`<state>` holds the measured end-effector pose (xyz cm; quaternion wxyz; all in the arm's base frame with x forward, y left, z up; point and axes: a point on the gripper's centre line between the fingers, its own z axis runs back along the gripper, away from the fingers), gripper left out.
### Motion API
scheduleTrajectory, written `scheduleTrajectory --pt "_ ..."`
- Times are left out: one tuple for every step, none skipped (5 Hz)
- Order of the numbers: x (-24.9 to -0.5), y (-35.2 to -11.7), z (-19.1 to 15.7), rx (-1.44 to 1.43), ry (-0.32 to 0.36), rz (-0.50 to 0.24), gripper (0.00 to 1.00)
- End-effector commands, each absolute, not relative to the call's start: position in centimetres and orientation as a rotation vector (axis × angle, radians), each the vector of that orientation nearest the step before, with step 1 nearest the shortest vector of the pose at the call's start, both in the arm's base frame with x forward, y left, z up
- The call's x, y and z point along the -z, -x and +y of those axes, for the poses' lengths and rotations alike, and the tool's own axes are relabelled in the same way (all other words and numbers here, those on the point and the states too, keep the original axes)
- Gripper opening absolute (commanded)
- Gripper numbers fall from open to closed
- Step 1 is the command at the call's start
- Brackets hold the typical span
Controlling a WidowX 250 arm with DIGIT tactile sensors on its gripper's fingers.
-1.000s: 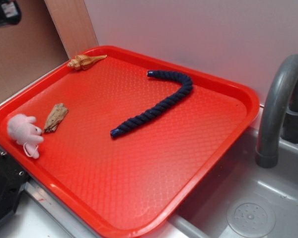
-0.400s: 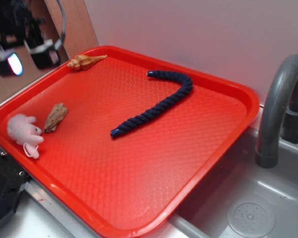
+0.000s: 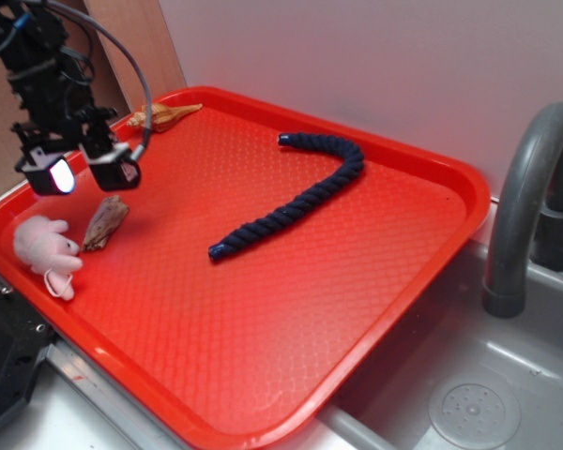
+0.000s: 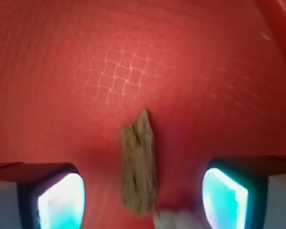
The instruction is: Grab the wood chip.
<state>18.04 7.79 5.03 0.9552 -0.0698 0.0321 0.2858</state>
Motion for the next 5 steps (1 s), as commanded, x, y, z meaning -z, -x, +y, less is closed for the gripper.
scheduleTrajectory --pt "-2.3 -18.2 6.6 -0.443 0.087 0.071 1.00" --pt "-1.7 -17.6 5.7 -0.393 0.055 0.092 1.00" --pt "-1.4 -17.4 5.2 -0.386 0.030 0.094 0.00" --pt "-1.4 -17.3 5.4 -0.401 0.018 0.083 0.00" --pt "-1.5 -17.3 5.4 -0.401 0.001 0.086 0.00"
